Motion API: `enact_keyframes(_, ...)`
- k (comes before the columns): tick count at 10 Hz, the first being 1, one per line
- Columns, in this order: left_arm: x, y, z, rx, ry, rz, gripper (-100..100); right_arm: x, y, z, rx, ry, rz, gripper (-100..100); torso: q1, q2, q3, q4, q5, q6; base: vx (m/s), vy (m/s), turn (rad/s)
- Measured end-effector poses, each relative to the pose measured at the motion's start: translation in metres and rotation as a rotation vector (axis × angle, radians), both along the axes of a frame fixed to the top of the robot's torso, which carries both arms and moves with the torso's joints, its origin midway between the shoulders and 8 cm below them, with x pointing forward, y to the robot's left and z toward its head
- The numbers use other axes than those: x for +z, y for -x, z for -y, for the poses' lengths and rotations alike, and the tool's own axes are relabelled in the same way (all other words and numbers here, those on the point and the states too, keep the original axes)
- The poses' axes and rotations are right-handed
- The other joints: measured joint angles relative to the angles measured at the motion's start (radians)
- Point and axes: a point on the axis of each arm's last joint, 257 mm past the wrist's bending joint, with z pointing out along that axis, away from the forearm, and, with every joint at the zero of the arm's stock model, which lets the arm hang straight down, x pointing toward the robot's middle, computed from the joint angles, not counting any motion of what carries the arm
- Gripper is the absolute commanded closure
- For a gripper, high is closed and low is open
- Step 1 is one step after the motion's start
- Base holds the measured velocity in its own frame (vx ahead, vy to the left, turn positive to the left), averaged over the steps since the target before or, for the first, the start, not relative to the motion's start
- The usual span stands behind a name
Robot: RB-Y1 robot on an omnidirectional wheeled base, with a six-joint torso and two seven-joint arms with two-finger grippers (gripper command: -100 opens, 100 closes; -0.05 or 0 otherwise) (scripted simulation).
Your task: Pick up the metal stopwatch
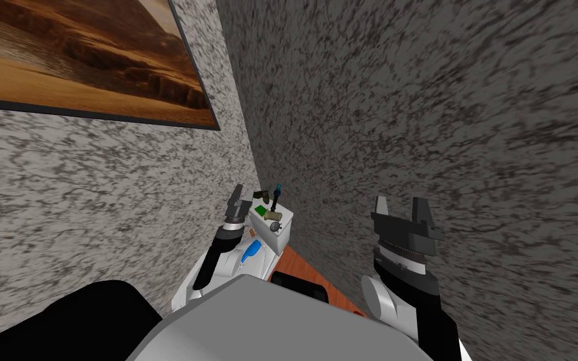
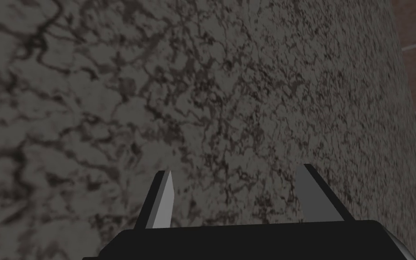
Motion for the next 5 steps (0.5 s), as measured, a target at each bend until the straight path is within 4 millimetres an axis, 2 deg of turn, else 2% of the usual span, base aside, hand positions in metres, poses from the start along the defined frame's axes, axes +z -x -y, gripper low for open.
enact_keyframes(2, -0.018, -0.014, -0.009, 0.003, 0.002, -0.078, -100, 0.000, 0.000, 0.000, 0.000, 0.000, 0.000, 0, 0.001, 0.000, 0.000, 0.000, 0.000, 0.000, -0.079, 0.008, -0.010)
enact_keyframes(5, -0.036, -0.027, -0.016, 0.012, 0.011, -0.154, -100, 0.000, 0.000, 0.000, 0.000, 0.000, 0.000, 0, 0.000, -0.003, -0.002, -0.001, 0.000, 0.000, -0.048, 0.007, -0.008)
